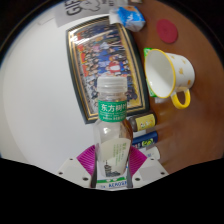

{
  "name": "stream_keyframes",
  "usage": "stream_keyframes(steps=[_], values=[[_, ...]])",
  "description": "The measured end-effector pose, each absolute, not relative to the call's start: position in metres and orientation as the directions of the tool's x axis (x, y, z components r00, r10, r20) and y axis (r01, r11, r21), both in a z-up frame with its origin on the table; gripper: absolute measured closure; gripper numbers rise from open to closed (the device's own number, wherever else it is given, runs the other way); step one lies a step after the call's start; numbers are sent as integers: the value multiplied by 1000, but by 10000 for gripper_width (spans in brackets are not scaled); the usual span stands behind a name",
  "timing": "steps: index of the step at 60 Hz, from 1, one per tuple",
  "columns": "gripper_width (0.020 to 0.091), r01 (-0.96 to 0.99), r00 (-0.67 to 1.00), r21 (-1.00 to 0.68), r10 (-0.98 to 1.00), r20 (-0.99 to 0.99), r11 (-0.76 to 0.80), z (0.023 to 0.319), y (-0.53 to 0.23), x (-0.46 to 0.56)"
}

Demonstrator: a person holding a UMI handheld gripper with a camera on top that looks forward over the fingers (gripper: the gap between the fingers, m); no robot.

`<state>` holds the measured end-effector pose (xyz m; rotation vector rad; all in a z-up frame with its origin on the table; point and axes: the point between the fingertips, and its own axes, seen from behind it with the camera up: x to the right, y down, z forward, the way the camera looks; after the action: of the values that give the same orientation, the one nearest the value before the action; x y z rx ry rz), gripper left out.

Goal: Pour water

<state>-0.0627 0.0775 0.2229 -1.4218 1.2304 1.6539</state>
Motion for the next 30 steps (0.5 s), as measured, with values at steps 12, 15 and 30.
stream_keyframes(steps=[12,15,30], values=[[701,-798,-462,496,-180,-868,-343,198,93,-52],[700,-797,-456,495,-191,-869,-348,195,94,-52],[699,-884,-71,138,-163,-984,-447,191,88,-52]])
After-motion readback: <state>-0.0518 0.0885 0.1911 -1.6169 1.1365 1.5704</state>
